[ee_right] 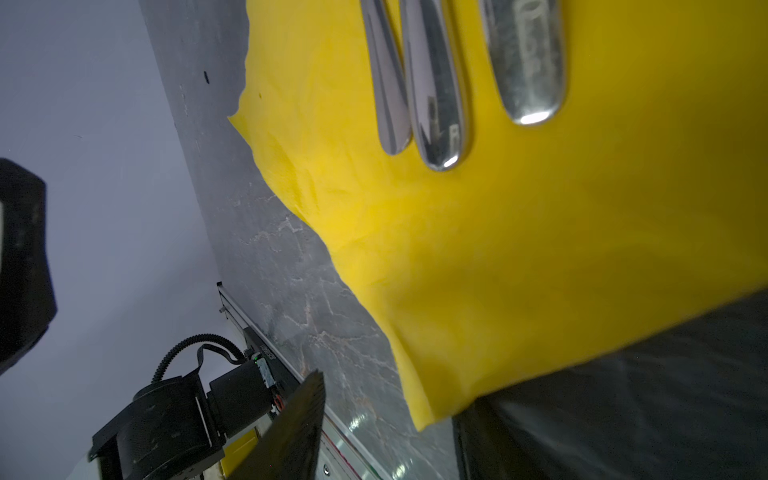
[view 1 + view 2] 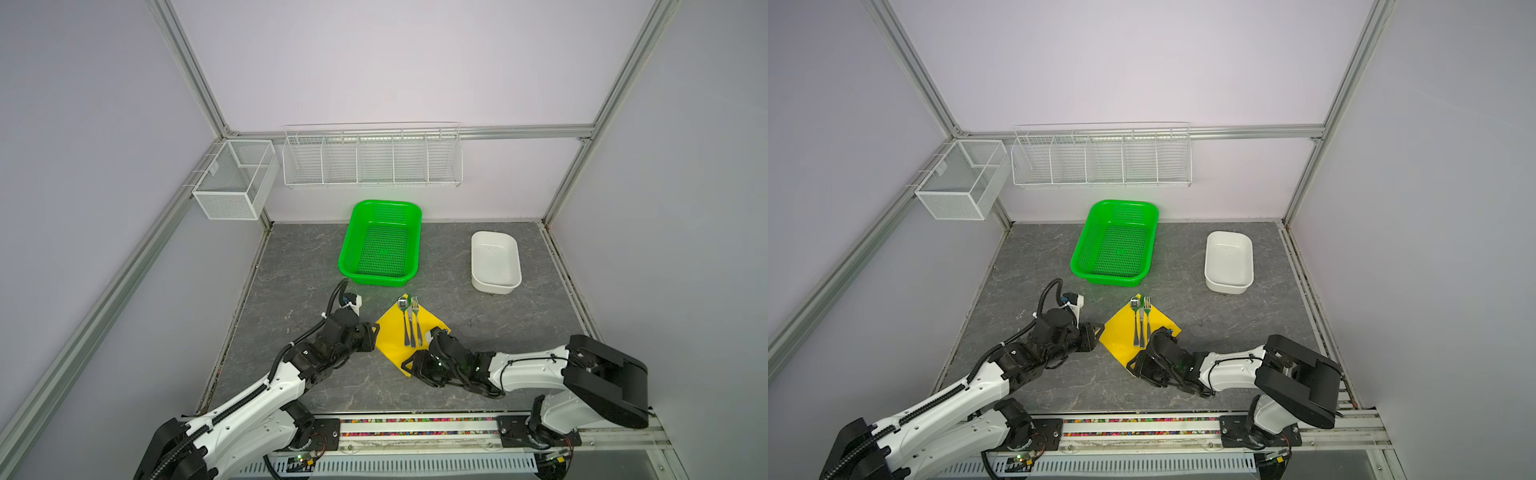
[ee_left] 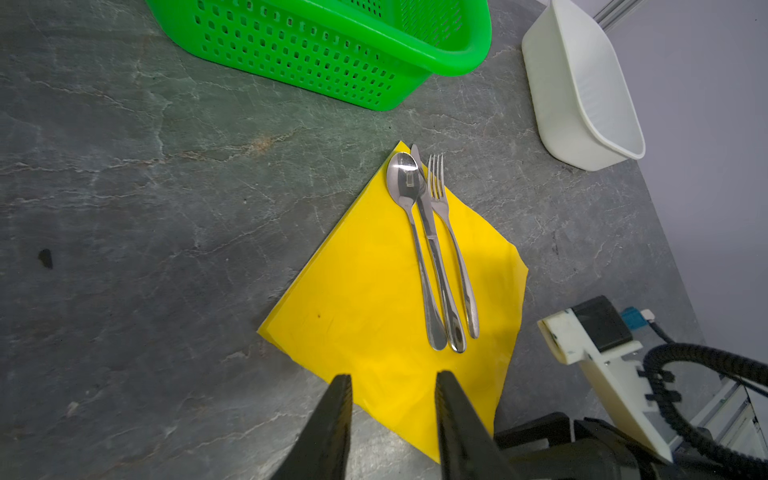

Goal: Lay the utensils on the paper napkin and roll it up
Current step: 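Grasp the napkin corner nearest the robot with both grippers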

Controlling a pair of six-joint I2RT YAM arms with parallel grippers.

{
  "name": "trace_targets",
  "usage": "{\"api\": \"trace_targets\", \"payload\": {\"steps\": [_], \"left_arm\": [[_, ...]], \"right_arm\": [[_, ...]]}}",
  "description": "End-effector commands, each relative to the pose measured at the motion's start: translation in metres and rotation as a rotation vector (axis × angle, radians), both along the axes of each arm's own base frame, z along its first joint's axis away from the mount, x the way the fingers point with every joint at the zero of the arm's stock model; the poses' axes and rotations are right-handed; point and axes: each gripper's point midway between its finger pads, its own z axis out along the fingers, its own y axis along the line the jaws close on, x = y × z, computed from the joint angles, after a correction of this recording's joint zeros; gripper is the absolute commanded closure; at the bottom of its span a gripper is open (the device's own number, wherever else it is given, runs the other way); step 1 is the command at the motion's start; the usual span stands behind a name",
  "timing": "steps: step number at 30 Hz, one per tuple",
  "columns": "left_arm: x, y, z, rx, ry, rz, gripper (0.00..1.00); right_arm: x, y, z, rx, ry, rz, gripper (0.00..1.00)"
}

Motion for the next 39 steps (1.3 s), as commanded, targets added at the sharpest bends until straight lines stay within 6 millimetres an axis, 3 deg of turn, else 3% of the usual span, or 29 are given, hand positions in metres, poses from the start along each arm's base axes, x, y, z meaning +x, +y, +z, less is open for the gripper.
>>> {"api": "trace_targets", "payload": {"steps": [1,10,17,27,39], "left_arm": [[0.006,-0.004,0.013,0.007,-0.037,-0.015,0.6],[0.004,-0.021,0.01,0.004,-0.022,-0.11,0.56],[-0.003,-0.035,0.002,0.016,0.019,-0.206,0.48],[-0.014,-0.051,-0.025,0.021,0.144,-0.297,0.47],[-0.012,-0.069,-0.035,0.019,0.187,-0.374,0.4]], "right_arm": [[0.013,0.006,0.01,0.07,0.011,-0.072,0.48],[0.031,0.008,0.023,0.076,-0.012,-0.064,0.47],[0.044,-0.002,0.031,0.029,-0.034,-0.073,0.45],[0.059,-0.01,0.034,-0.026,-0.054,-0.072,0.45],[0.071,-0.016,0.032,-0.062,-0.061,-0.063,0.45]]}}
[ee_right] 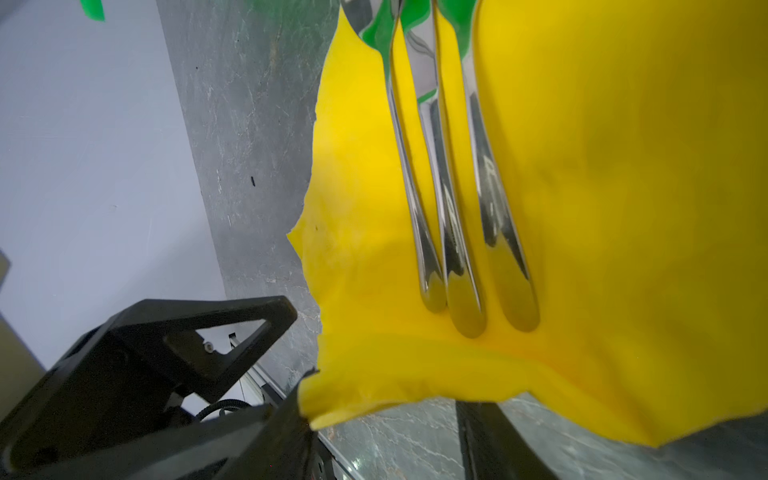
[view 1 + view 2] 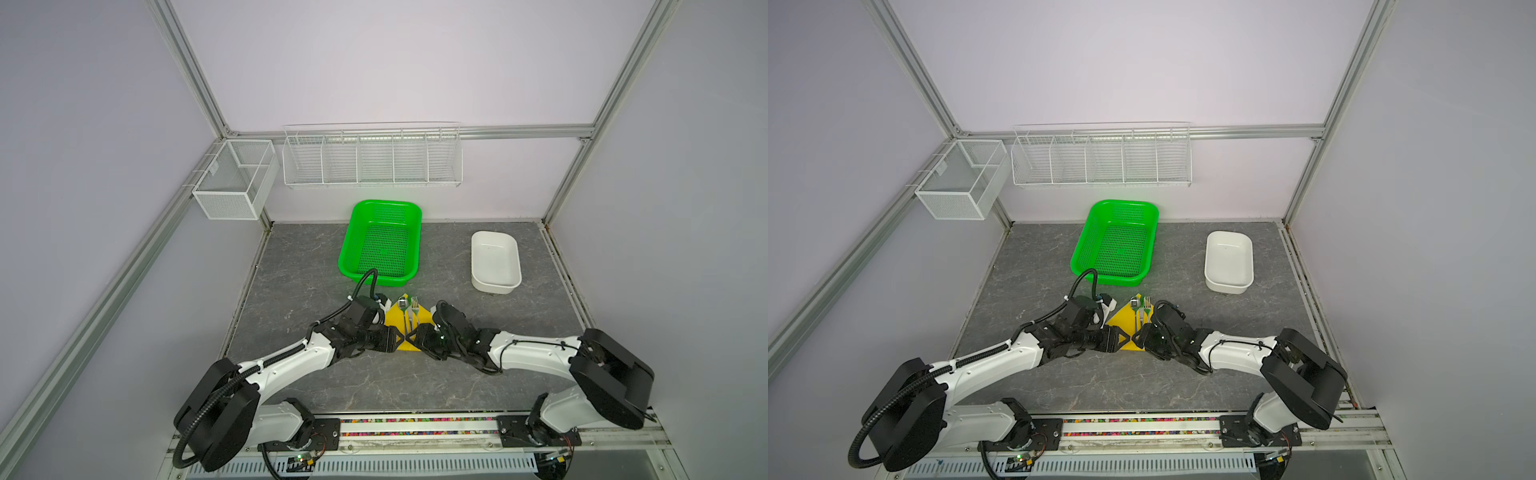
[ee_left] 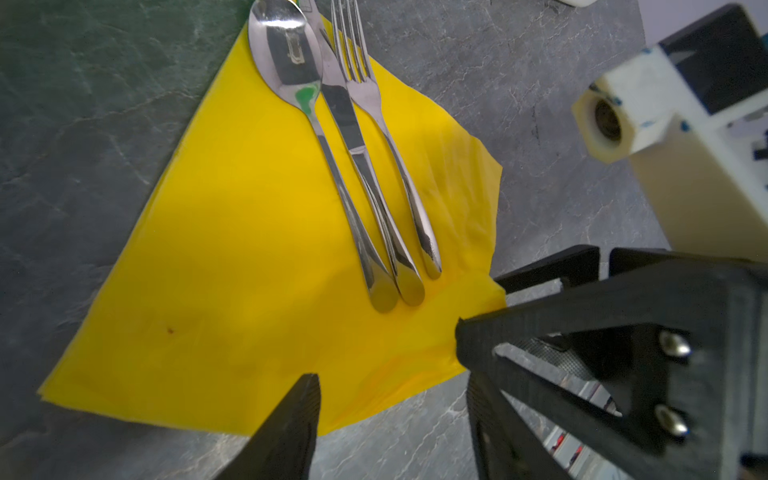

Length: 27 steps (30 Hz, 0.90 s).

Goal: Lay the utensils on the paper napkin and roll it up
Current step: 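Grasp the napkin corner nearest the robot with both grippers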

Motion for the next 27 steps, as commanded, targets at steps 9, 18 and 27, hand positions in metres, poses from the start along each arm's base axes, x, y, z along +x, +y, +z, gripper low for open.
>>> {"api": "trace_targets", "payload": {"steps": [9,18,27], "left_arm": [[0.002,-0.01,0.001,0.003,-0.041,-0.092,0.38],[0.01,-0.012,-0.006,0.029,-0.065,-0.101,0.37],[0.014,-0.019,-0.01,0.038,-0.071,-0.136,0.4]], "right_arm": [[0.007,0.001,0.005,0.001,0.003,0.011,0.45],[0.008,0.002,0.005,-0.014,0.003,0.03,0.54],[0.008,0.001,0.003,-0.019,0.011,0.034,0.54]]}}
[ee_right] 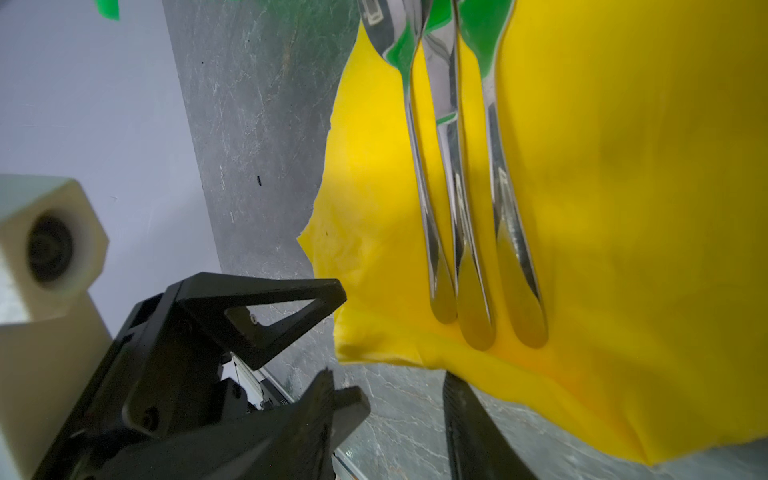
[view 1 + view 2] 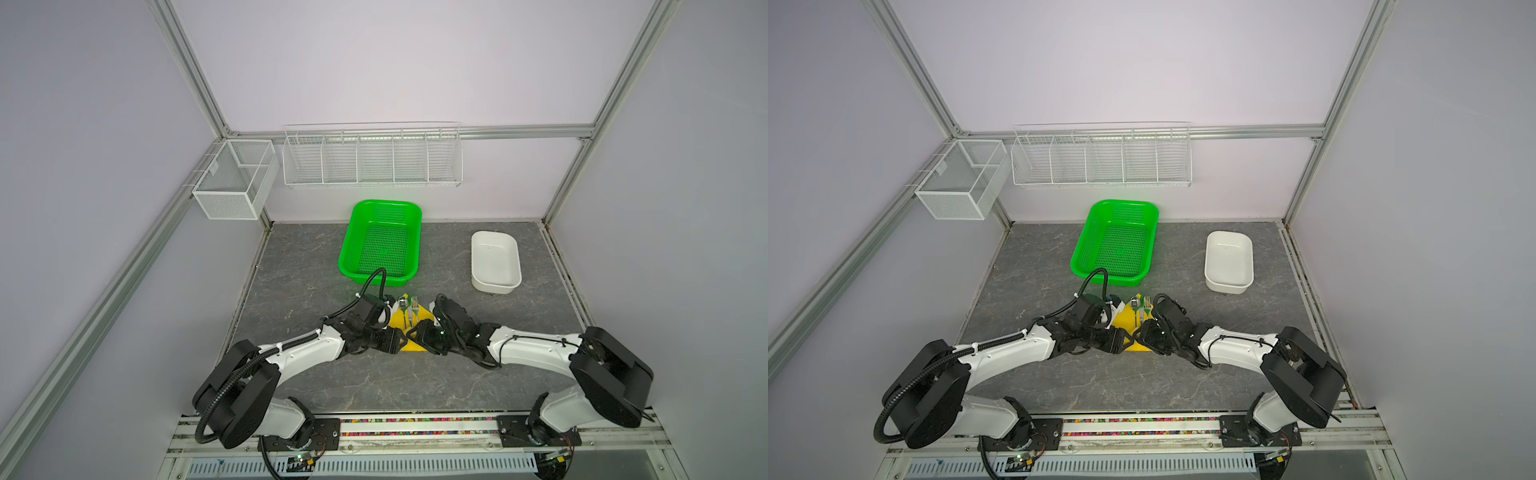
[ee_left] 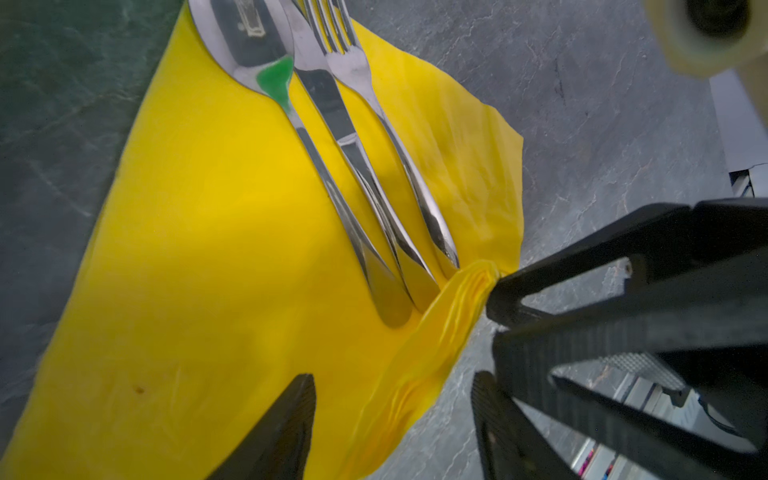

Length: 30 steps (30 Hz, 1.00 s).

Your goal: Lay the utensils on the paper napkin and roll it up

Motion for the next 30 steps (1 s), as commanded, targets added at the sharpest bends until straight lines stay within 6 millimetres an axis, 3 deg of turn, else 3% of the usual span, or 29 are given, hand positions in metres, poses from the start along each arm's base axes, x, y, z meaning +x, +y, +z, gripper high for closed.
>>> {"api": "trace_targets", "payload": {"steps": [1,5,10,14,18,21,26,30], "left_arm": [[0.008,-0.01,0.009,-0.025,-0.041,-0.031,0.41],[0.009,-0.012,0.005,-0.021,-0.026,-0.035,0.5],[0.016,-0.005,-0.004,0.031,-0.022,0.025,0.71],[0.019,-0.004,-0.005,0.035,-0.026,0.038,0.82],[0.02,-0.006,-0.006,0.039,-0.02,0.037,0.83],[0.022,-0.005,-0.009,0.046,-0.013,0.048,0.84],[0.023,-0.005,-0.012,0.057,-0.004,0.056,0.84],[0.023,-0.003,-0.015,0.069,0.001,0.063,0.84]], "right_arm": [[0.001,0.0,-0.003,-0.012,0.019,-0.001,0.54],[0.001,-0.002,-0.003,-0.013,0.016,-0.003,0.54],[0.001,-0.006,-0.001,-0.027,0.005,-0.001,0.54],[-0.002,-0.016,-0.001,-0.063,0.001,-0.011,0.53],[-0.007,-0.024,-0.004,-0.091,0.004,-0.013,0.54],[-0.009,-0.029,-0.01,-0.104,0.012,-0.018,0.61],[-0.006,-0.021,-0.012,-0.121,0.015,0.021,0.74],[-0.004,-0.017,-0.02,-0.139,0.027,0.028,0.76]]}}
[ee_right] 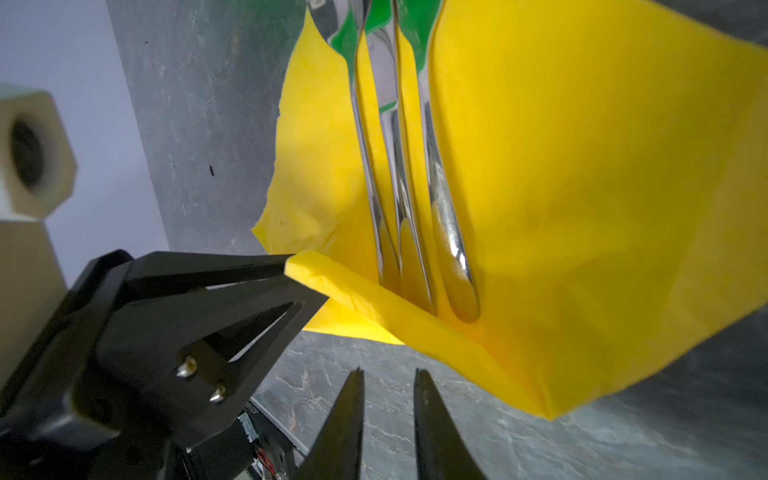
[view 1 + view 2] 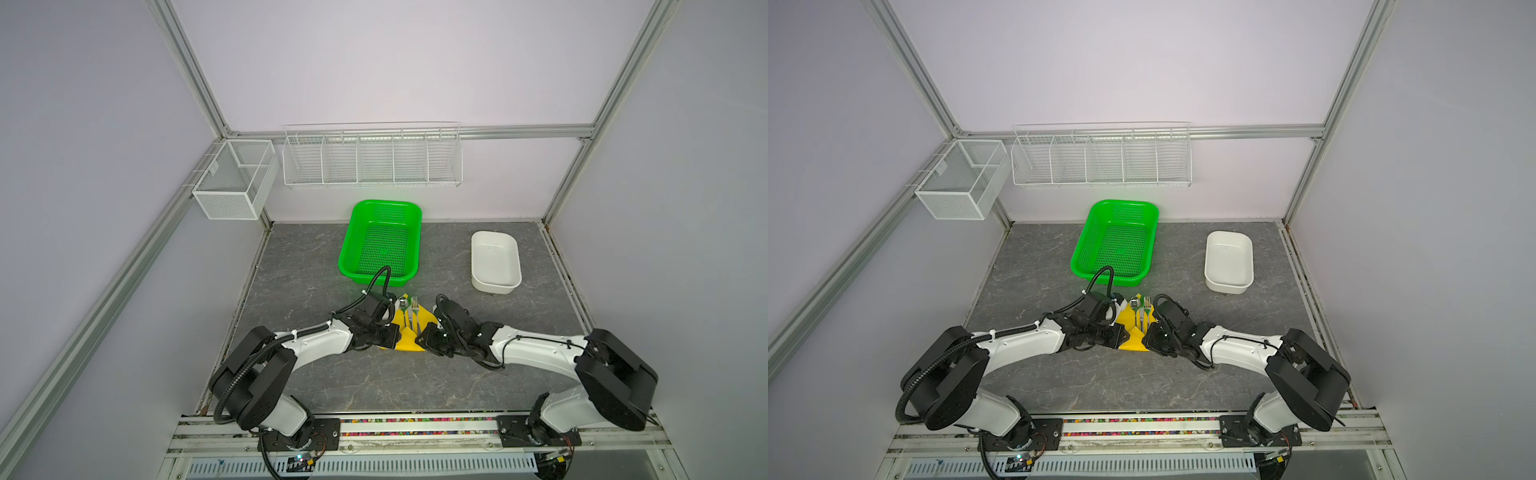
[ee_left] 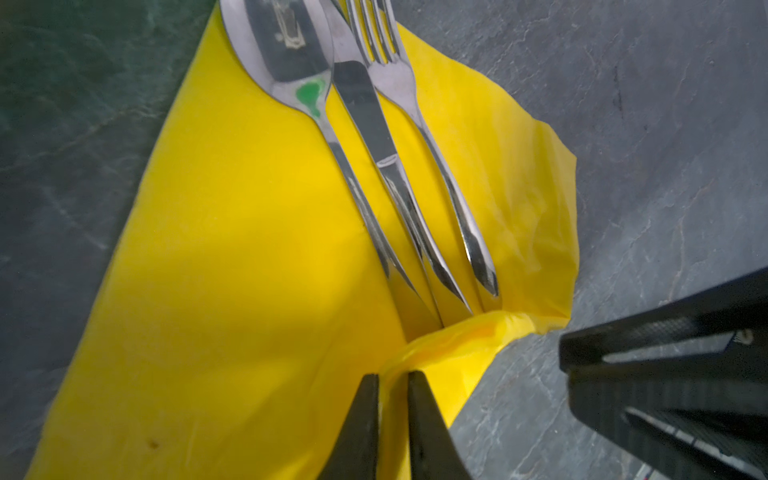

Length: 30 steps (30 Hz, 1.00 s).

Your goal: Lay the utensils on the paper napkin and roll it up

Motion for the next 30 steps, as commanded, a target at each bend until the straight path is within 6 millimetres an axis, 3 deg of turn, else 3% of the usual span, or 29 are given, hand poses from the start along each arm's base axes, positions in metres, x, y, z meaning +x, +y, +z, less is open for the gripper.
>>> {"api": "trace_targets", "payload": {"steps": [1,6,18,30], "left_arm": [[0.008,-0.001,0.002,0.011,-0.013,0.019,0.84],[0.01,-0.001,0.001,0.018,-0.015,0.022,0.83],[0.012,-0.003,-0.003,0.028,-0.008,0.02,0.83],[0.012,0.011,-0.008,0.11,-0.021,0.024,0.76]], "right_arm": [[0.004,0.0,-0.008,-0.034,0.018,0.0,0.76],[0.009,0.004,-0.012,-0.069,0.016,0.018,0.76],[0.013,-0.01,-0.026,-0.136,0.036,-0.003,0.76],[0.016,-0.012,-0.031,-0.157,0.051,0.008,0.76]]}}
